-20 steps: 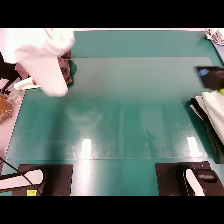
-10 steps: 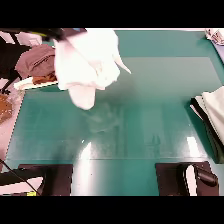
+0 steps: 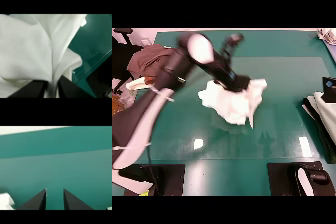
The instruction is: Fold the shirts.
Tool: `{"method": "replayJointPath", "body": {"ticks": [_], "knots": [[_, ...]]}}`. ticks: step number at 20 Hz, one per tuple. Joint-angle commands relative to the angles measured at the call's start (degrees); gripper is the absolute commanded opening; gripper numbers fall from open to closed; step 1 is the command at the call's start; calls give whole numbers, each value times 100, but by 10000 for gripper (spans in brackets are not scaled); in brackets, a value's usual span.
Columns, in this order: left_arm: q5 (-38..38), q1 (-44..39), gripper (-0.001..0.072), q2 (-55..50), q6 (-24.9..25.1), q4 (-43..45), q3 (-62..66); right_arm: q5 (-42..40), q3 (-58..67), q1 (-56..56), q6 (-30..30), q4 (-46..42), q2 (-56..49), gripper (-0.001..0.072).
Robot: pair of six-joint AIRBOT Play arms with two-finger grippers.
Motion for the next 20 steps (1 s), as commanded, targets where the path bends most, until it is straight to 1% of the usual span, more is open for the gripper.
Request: {"method": "replayJointPath", "body": {"ticks": [1,2,4,6,8,11,12,15,17,20], "knots": [[94,-527,484,-562,-319,195,-348,39,0,238,0,-260,-98,263],[149,-570,571,-577,-350,177,-442,39,2,238,0,-260,-101,263],[199,-570,576,-496,-289,66,-442,59,2,238,0,-455,-101,263],[157,-520,576,-208,-96,186,-339,219,7,238,0,-726,-98,263],[-11,-363,577,181,-63,944,-214,411,7,245,4,-802,-85,263],[-487,127,577,634,-496,2535,-212,612,7,245,4,-820,140,263],[-654,389,577,680,-511,2658,-212,673,7,245,4,-846,210,263],[-1073,1226,577,673,-498,2566,-282,973,2,245,2,-863,413,263],[-973,1703,577,667,-490,2411,-339,1196,2,245,4,-966,459,263],[-605,2310,577,649,-291,1825,-577,1593,2,251,33,-942,315,263]]}}
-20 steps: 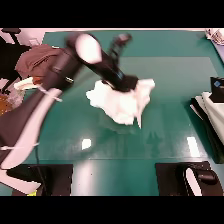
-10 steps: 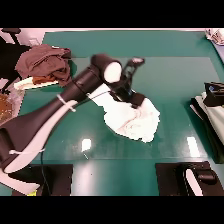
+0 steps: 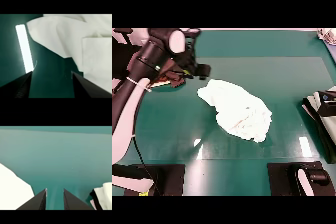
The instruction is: Fold the shirts.
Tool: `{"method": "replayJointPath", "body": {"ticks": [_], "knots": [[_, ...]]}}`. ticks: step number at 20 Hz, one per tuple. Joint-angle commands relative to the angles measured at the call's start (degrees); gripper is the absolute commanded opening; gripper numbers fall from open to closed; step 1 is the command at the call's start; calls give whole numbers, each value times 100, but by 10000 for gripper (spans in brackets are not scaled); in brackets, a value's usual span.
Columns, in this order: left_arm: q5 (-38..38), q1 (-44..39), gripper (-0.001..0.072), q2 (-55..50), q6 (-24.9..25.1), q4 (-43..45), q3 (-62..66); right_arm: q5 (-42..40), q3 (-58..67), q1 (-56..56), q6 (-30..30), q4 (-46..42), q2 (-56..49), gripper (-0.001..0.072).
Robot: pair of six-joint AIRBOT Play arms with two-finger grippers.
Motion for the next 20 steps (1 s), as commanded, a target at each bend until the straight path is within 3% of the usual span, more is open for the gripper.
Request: {"method": "replayJointPath", "body": {"ticks": [1,5,9,20], "knots": [[264,723,577,-44,195,-619,-273,492,0,7,111,-26,-157,263],[632,1086,577,-623,715,-1458,-363,494,0,7,245,238,-634,264],[1064,1233,577,-1296,789,-1484,-363,516,0,7,245,732,-1062,264],[1545,1235,574,-2162,879,-1775,-363,769,0,7,243,732,-1333,264]]}}
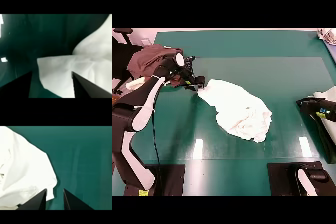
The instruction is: Fold the shirts.
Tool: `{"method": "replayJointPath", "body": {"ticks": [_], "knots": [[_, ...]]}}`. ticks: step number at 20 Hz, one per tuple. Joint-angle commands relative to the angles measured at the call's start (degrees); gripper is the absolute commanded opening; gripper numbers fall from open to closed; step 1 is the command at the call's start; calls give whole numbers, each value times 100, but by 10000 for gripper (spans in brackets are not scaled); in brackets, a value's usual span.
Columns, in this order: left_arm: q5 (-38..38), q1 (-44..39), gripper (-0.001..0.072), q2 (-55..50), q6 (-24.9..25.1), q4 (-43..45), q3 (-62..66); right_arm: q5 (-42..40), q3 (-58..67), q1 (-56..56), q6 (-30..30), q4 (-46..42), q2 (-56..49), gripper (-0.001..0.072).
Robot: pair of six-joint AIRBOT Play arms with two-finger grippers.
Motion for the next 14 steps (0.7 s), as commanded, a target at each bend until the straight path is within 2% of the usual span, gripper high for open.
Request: {"method": "replayJointPath", "body": {"ticks": [1,2,4,5,6,7,10,14], "knots": [[50,2,574,-146,61,-138,-2,55,-2,4,0,22,-15,264],[-2,2,573,-164,151,-138,-2,92,-2,4,0,26,-13,264],[-31,2,405,-166,168,-201,-2,223,-2,4,0,22,17,264],[-50,0,404,-166,168,-315,-2,240,-2,4,0,22,76,264],[-70,0,220,-164,192,-402,7,221,-2,2,0,17,175,263],[-118,0,76,-164,282,-566,37,181,-2,4,0,9,293,263],[-487,0,25,68,363,-667,256,184,-15,-2,-2,-68,516,263],[-1314,-2,25,896,503,-452,516,437,-20,-2,-2,-188,173,264]]}}
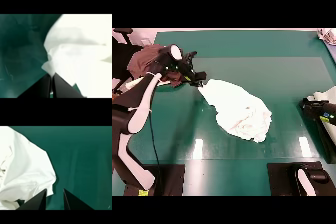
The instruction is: Fold the shirts.
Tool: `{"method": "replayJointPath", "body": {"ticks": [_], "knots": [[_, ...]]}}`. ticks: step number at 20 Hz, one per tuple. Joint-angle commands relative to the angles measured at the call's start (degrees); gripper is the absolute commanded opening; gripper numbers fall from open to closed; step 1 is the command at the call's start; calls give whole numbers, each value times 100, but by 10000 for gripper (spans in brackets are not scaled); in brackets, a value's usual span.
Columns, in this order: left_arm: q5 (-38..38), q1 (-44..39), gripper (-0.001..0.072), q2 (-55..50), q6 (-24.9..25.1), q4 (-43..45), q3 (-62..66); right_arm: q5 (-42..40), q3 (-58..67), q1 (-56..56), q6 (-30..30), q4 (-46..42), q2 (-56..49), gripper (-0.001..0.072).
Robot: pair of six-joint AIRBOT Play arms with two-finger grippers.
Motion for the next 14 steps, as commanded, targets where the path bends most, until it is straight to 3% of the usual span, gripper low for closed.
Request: {"method": "replayJointPath", "body": {"ticks": [1,4,9,10,11,12,14], "knots": [[-647,-15,25,739,208,111,133,245,-4,-2,-2,-55,-420,264],[-1012,-15,25,1674,227,186,133,232,0,9,-2,321,-1143,265],[-2085,-15,25,2992,227,977,-114,376,0,466,-85,1668,-1926,268],[-2197,-15,25,3161,225,975,-271,411,0,625,-157,1882,-2022,324],[-2162,-15,25,3298,225,973,-442,481,0,813,-184,2063,-2083,500],[-2114,-15,25,3375,223,973,-595,564,0,988,-184,2205,-2105,601],[-2105,-15,25,3403,223,973,-866,693,0,1327,-181,2371,-2057,610]]}}
